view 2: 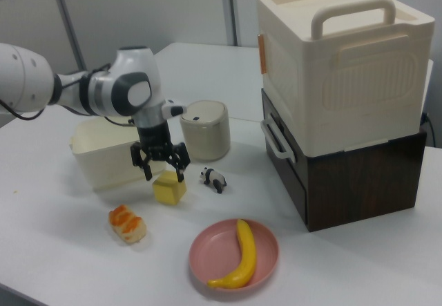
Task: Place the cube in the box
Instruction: 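Lower the gripper onto the yellow cube, close it, and lift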
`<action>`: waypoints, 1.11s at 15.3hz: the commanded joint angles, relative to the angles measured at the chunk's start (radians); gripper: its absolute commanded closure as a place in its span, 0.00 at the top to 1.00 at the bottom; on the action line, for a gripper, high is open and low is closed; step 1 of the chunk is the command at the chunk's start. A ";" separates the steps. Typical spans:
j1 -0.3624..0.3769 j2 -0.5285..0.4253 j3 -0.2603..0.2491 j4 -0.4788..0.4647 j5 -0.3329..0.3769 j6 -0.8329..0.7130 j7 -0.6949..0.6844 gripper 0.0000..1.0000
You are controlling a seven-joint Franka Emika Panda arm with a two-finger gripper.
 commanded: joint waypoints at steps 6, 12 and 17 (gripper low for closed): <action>0.007 0.027 -0.011 -0.013 -0.037 0.060 -0.071 0.25; 0.001 -0.056 -0.017 0.204 0.085 -0.211 -0.204 0.00; 0.059 -0.043 0.027 0.334 0.212 -0.251 -0.145 0.00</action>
